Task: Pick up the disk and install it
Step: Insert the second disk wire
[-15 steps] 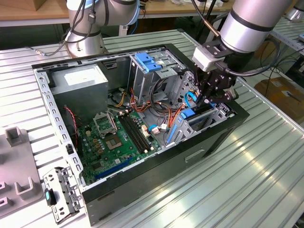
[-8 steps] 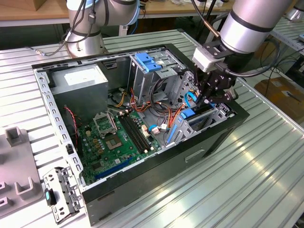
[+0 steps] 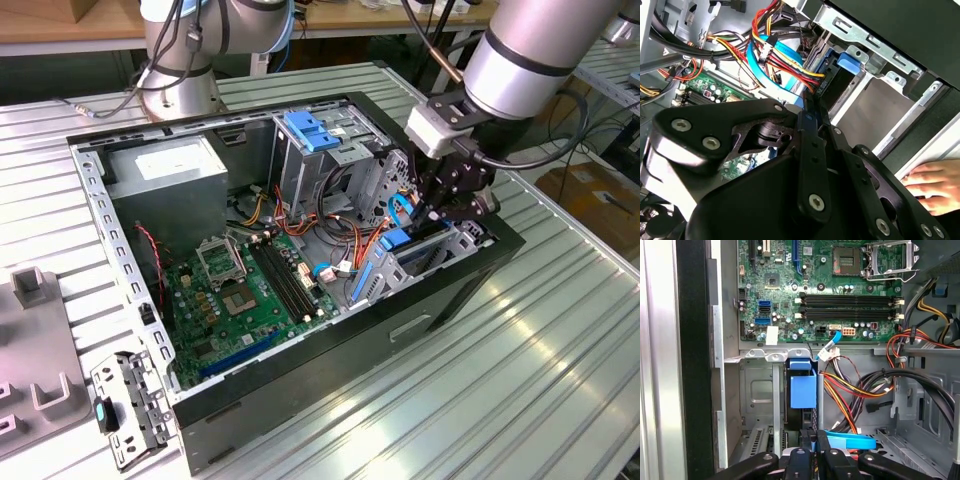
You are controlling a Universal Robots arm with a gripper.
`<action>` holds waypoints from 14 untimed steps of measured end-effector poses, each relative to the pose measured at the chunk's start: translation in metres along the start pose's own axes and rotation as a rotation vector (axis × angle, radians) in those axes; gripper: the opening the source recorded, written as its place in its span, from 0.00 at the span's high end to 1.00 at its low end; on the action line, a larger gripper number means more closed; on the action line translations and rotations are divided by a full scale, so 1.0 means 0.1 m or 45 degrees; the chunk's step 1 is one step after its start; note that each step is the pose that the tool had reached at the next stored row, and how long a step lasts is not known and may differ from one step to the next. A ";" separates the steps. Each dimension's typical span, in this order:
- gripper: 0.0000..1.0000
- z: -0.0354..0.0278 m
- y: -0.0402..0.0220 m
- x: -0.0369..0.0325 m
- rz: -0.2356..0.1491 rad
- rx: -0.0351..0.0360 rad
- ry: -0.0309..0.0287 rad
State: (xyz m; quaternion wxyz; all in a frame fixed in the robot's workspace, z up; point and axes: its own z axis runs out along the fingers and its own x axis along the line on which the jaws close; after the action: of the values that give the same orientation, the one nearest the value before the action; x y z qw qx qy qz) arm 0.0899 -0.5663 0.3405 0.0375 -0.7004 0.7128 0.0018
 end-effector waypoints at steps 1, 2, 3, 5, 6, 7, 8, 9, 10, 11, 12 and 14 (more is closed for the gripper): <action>0.84 0.001 0.000 0.000 0.000 0.0000 -0.0002; 0.84 0.001 0.000 0.000 0.000 0.0000 -0.0002; 0.84 0.001 0.000 0.000 0.000 0.0000 -0.0002; 0.83 0.002 0.000 0.001 0.000 0.0001 -0.0005; 0.83 0.000 0.000 0.001 0.000 0.0001 -0.0006; 0.76 -0.008 -0.001 0.001 0.000 0.0002 -0.0011; 0.76 -0.030 -0.002 0.000 0.000 -0.0001 -0.0011; 0.76 -0.063 -0.003 -0.002 0.000 0.0000 -0.0005; 0.76 -0.098 -0.005 -0.005 0.000 0.0000 -0.0002; 0.76 -0.129 -0.007 -0.006 0.000 0.0001 -0.0004; 0.76 -0.151 -0.008 -0.007 0.000 0.0000 -0.0004; 0.76 -0.155 -0.008 -0.007 0.000 0.0001 -0.0006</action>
State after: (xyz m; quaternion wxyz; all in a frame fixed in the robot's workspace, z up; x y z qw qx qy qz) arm 0.0900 -0.5664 0.3560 0.0377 -0.7004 0.7128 0.0019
